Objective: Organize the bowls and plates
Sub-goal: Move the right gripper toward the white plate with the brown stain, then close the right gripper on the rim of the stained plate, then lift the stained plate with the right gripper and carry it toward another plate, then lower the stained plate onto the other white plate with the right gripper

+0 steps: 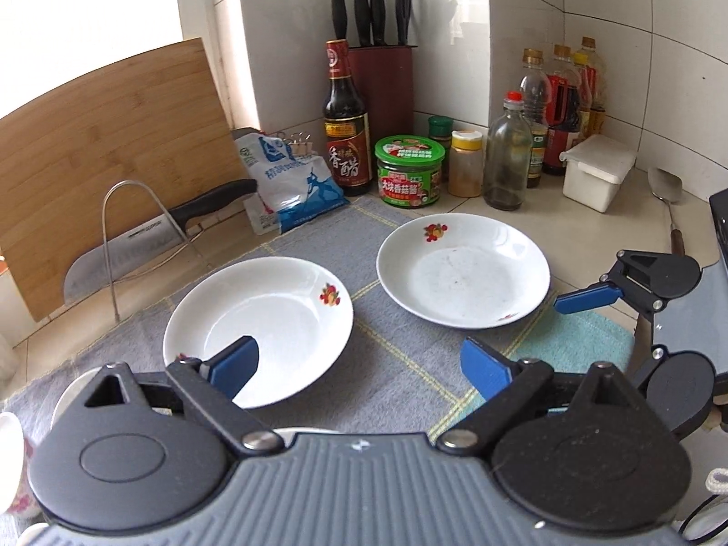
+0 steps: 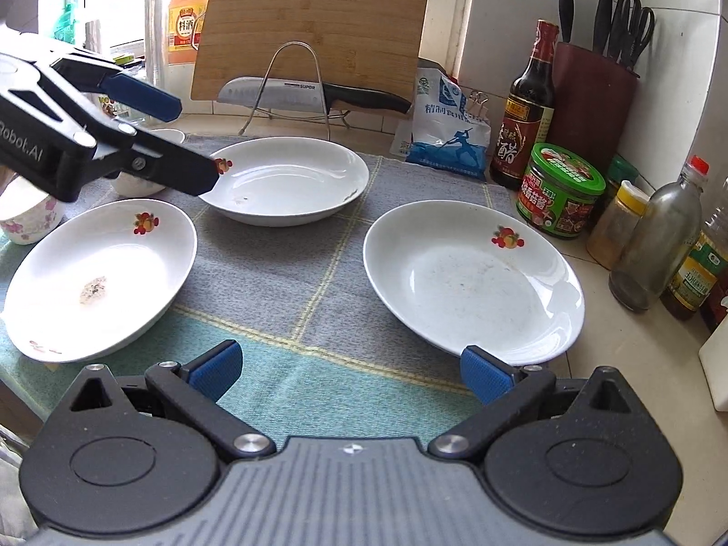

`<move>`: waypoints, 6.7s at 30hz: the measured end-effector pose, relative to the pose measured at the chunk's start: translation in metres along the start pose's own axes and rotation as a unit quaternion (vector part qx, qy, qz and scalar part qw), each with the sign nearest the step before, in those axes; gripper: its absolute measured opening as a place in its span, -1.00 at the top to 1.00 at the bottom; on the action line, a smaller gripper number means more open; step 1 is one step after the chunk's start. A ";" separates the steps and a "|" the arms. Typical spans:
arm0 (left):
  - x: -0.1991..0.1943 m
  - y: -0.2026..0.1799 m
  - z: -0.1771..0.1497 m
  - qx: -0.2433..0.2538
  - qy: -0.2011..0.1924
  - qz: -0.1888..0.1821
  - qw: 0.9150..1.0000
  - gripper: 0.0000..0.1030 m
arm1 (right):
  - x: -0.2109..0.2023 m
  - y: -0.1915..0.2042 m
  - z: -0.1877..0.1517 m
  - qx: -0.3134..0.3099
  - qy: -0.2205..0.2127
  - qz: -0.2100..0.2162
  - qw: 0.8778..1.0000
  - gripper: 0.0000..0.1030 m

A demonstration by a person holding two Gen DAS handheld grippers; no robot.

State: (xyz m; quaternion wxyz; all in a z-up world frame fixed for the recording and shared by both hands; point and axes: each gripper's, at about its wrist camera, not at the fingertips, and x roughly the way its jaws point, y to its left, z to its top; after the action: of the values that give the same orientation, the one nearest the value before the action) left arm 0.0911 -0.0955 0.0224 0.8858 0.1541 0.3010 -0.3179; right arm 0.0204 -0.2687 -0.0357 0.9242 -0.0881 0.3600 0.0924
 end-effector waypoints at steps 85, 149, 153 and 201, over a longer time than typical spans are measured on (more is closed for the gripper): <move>-0.042 0.062 -0.152 -0.007 0.081 -0.043 0.996 -1.00 | 0.077 0.111 0.042 -0.063 0.115 0.158 0.979 -1.00; -0.041 0.056 -0.141 0.034 0.074 -0.051 0.995 -0.90 | 0.115 0.071 0.092 0.036 0.194 0.309 0.930 -1.00; -0.042 0.056 -0.138 0.037 0.074 -0.056 0.995 -0.90 | 0.111 0.069 0.093 0.035 0.193 0.305 0.932 -1.00; 0.080 -0.028 0.016 0.100 0.049 -0.122 0.986 -0.89 | 0.078 -0.133 0.092 0.106 0.108 0.224 0.963 -1.00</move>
State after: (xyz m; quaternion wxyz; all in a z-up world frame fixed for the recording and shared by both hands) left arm 0.1293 -0.1613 -0.0179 0.8045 0.2199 0.3275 -0.4441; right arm 0.1673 -0.3682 -0.0092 0.8395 0.0839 0.4763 0.2478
